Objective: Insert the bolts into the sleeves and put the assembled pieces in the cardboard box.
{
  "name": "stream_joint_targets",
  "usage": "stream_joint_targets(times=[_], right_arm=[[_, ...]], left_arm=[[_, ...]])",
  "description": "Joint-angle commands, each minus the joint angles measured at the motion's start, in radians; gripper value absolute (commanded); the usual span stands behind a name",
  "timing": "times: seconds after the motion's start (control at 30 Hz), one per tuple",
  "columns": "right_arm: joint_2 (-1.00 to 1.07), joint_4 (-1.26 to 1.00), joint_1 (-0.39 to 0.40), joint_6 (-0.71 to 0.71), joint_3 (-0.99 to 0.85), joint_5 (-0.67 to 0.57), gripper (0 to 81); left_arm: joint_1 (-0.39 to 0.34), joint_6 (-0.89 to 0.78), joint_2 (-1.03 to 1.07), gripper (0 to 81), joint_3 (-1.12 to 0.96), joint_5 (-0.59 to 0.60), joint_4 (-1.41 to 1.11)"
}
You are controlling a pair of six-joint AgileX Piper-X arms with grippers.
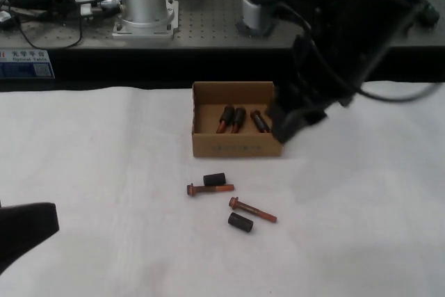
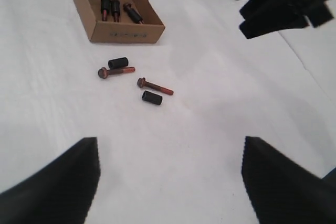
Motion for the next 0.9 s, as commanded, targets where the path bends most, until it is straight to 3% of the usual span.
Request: stream_joint_targets(times=[0.0, 0.2, 0.43, 0.63, 0.87], right_arm=[[-0.148, -0.034, 0.047, 0.027, 0.144, -0.002, 37.9], [-0.466, -0.119, 0.149, 0.158, 0.445, 0.054, 37.9], [-0.755, -0.18, 0.178, 0.237, 0.666, 0.072, 37.9], [-0.825, -0.214, 0.178, 0.237, 0.727, 0.09, 37.9], [-0.727, -0.279, 0.178, 0.161, 0.723, 0.09, 37.9]], left_arm=[[0.001, 0.01, -0.008, 54.6, -0.009, -0.004, 0.041], [0.001, 0.01, -0.008, 54.6, -0.009, -0.004, 0.095], [0.001, 0.01, -0.008, 54.6, -0.009, -0.004, 0.11], [0.001, 0.01, -0.008, 54.6, -0.009, -0.004, 0.11], [0.001, 0.01, -0.008, 54.6, -0.009, -0.002, 0.11]])
